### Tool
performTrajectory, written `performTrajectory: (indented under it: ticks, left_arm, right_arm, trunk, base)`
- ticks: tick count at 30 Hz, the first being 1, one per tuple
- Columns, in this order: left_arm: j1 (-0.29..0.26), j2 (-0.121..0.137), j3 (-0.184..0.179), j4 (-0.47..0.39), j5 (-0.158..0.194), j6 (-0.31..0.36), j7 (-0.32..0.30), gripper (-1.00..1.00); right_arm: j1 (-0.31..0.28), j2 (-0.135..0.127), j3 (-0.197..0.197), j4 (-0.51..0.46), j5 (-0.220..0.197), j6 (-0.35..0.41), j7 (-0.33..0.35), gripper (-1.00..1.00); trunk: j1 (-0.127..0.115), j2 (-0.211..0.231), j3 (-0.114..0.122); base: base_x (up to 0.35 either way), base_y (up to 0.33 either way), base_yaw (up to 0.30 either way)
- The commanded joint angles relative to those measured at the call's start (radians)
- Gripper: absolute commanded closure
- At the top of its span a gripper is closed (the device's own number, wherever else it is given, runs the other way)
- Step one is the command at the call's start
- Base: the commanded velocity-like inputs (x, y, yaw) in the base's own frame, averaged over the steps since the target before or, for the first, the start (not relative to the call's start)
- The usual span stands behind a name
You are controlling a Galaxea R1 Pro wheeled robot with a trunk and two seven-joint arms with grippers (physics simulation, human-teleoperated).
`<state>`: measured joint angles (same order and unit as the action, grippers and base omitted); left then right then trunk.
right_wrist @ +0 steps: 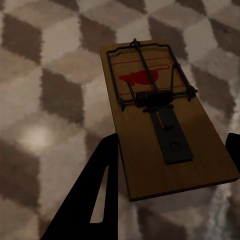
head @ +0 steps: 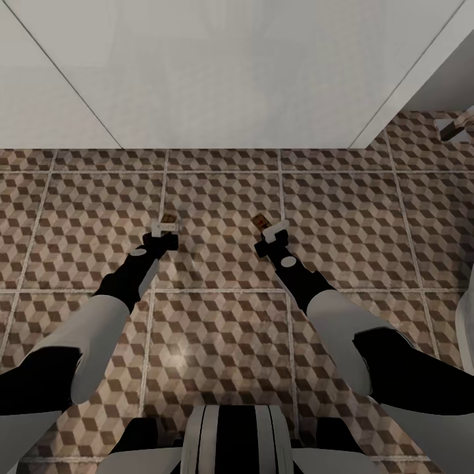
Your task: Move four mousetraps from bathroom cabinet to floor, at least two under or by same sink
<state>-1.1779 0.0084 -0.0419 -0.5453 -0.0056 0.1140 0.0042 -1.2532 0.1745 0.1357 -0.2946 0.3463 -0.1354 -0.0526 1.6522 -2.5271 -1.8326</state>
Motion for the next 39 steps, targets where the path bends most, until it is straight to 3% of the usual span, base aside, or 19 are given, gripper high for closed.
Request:
performTrajectory:
  ticks: [1, 9, 33, 39]
  left_arm:
    - [0.0, 0.0, -0.001, 0.012, -0.004, -0.018, 0.003, 1.0]
    - [0.001, -0.012, -0.001, 0.066, -0.004, -0.051, 0.002, 1.0]
    - [0.001, -0.023, 0.001, 0.083, -0.003, -0.051, 0.007, 1.0]
    - [0.001, -0.05, 0.001, 0.07, -0.005, -0.051, 0.013, 1.0]
  right_arm:
    - [0.0, 0.0, 0.001, 0.0, -0.001, 0.0, -0.003, 1.0]
    - [0.0, 0.0, 0.002, 0.001, -0.001, -0.003, -0.003, 1.0]
    - [0.0, 0.0, 0.004, 0.055, 0.002, -0.009, -0.004, 1.0]
    - [0.0, 0.0, 0.004, 0.055, 0.002, -0.06, -0.004, 1.0]
  trunk:
    - [0.0, 0.0, 0.0]
    - [0.0, 0.0, 0.0]
    - [0.0, 0.0, 0.0]
    - [0.0, 0.0, 0.0]
  base:
    - [0.0, 0.0, 0.0]
    - [0.0, 0.0, 0.0]
    - [0.0, 0.0, 0.0]
    - [0.0, 0.0, 0.0]
